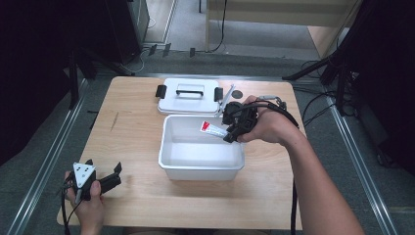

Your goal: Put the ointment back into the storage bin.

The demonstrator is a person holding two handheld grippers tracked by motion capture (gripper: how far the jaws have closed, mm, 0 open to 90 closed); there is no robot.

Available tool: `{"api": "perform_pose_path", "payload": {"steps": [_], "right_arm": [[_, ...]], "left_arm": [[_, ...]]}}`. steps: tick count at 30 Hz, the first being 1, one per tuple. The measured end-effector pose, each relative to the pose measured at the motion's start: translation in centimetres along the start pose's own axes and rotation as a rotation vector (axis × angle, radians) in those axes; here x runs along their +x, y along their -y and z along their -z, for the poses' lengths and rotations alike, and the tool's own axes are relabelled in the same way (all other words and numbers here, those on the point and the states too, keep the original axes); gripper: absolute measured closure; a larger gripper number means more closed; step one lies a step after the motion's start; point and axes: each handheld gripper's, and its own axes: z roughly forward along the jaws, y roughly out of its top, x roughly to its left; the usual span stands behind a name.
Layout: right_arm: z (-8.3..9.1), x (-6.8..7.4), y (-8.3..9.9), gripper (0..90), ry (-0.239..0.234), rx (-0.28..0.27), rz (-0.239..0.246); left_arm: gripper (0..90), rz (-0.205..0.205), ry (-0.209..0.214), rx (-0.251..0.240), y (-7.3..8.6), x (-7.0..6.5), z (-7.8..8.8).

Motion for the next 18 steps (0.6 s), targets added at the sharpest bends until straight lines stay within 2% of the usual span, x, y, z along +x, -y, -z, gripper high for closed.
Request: {"api": "perform_pose_path", "payload": {"steps": [14,18], "right_arm": [[-1.5,0.4,-1.2,72.0,-0.017,0.014,0.051],[-1.8,0.4,-1.3,72.0,-0.017,0.023,0.049]], "left_arm": [[3.9,0.000,0.001,0.000,0.0,0.0,0.0],[3.9,0.001,0.001,0.000,0.0,0.0,0.0]]}}
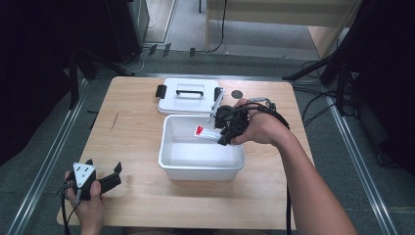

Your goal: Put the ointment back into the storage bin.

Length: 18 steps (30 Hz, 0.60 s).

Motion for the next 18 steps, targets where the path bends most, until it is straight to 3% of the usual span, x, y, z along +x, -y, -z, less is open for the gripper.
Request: {"api": "perform_pose_path", "payload": {"steps": [18], "right_arm": [[-2.4,-0.1,0.3,72.0,-0.025,0.028,0.011]], "left_arm": [[3.8,-0.002,0.003,-0.005,0.0,0.0,0.0]]}}
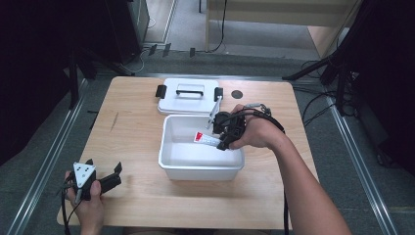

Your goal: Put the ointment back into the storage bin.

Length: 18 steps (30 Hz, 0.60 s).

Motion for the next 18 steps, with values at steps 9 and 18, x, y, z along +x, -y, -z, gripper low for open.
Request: {"api": "perform_pose_path", "payload": {"steps": [9,18], "right_arm": [[-1.3,0.0,0.2,71.9,-0.008,0.011,-0.003],[-2.7,0.3,0.0,71.9,-0.017,0.053,-0.002]], "left_arm": [[3.9,-0.003,0.002,0.002,0.0,0.0,0.0],[3.9,-0.003,0.002,0.002,0.0,0.0,0.0]]}}
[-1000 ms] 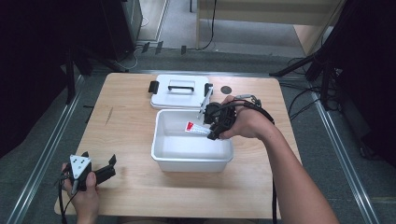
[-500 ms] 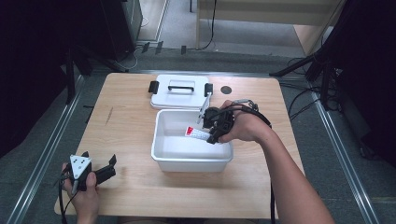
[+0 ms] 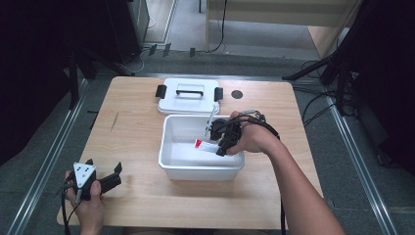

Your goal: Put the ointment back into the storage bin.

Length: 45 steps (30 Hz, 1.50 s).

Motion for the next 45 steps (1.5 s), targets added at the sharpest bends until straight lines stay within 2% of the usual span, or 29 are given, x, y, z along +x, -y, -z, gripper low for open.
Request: {"api": "perform_pose_path", "payload": {"steps": [7,20,45], "right_arm": [[-1.4,0.3,-0.4,71.9,-0.001,0.052,0.023],[-2.5,0.8,-1.0,71.8,0.015,0.128,0.014],[-3.5,0.8,-1.3,71.3,0.010,0.165,0.006]], "left_arm": [[3.9,0.000,0.000,0.000,0.0,0.0,0.0],[4.3,0.000,0.000,0.001,0.0,0.0,0.0],[4.4,0.001,0.001,0.002,0.0,0.0,0.0]]}}
